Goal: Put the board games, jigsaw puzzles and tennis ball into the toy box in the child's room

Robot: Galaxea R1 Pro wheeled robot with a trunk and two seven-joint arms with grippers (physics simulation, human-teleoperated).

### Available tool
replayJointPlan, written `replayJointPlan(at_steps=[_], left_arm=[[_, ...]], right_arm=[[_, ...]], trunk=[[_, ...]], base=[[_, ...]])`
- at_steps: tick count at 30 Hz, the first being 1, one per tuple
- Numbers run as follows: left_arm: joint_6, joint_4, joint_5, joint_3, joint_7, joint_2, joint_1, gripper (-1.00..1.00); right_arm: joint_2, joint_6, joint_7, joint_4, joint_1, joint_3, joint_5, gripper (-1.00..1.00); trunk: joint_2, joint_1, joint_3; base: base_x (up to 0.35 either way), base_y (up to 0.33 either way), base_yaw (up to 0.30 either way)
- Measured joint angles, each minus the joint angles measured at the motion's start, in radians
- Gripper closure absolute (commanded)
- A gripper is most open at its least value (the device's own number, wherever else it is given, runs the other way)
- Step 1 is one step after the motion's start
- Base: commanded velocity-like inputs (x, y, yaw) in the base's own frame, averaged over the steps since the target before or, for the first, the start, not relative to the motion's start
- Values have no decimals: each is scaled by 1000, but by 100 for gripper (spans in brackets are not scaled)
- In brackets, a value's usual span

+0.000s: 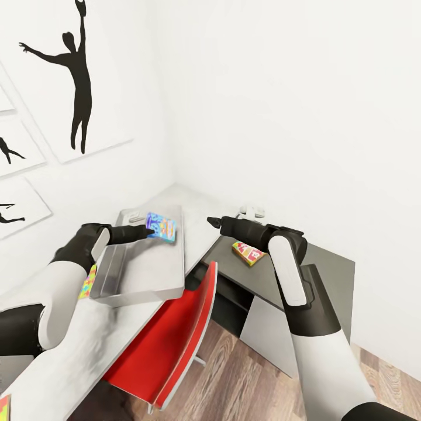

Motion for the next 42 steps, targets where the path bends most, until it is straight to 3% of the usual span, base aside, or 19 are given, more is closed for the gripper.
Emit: replayJointPlan(at_steps=[42], left_arm=[[-8, 0, -1, 2, 2, -1, 1, 100]], right_arm=[[-2, 0, 0, 1, 1, -1, -4, -100]], trunk=[[0, 0, 0]], base=[[31, 7, 0]])
